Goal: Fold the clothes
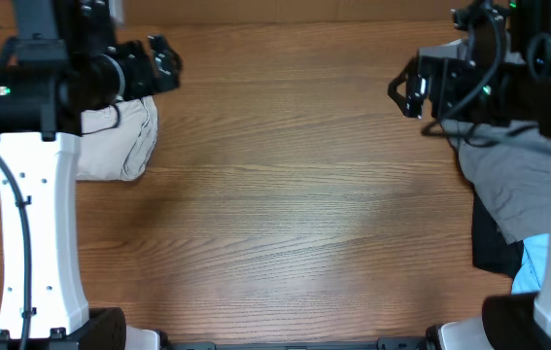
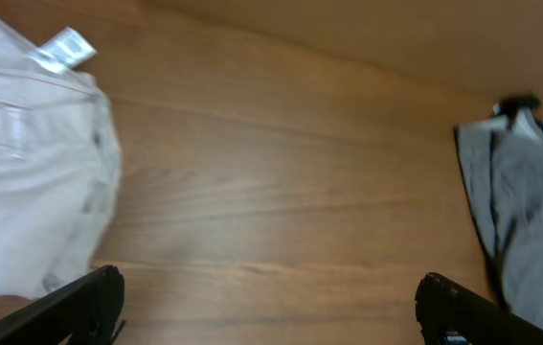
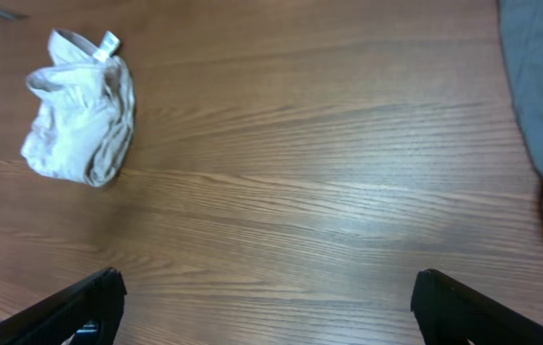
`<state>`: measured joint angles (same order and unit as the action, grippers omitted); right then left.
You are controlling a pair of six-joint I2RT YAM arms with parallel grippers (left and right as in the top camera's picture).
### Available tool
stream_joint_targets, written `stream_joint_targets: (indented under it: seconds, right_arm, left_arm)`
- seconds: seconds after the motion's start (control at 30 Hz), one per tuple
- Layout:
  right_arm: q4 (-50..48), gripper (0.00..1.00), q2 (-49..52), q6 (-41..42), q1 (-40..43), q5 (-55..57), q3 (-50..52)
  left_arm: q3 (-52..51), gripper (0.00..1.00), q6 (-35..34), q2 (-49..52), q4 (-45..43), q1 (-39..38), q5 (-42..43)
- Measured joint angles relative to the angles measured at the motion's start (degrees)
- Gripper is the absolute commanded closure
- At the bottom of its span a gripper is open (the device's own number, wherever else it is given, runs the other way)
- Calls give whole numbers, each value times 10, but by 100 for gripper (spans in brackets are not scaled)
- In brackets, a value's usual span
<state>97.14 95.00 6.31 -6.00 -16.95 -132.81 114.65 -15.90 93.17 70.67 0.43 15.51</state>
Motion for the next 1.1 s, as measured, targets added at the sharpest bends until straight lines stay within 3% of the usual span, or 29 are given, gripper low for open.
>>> stream_joint_targets:
  seconds: [0.23, 1.1]
  right_arm:
    - [0, 0, -49, -1, 0, 0, -4]
    - [0, 0, -46, -1, 0, 0, -4]
  left_arm:
    - [0, 0, 0, 1, 18, -26, 2]
    - [0, 0, 0, 1, 20, -26, 2]
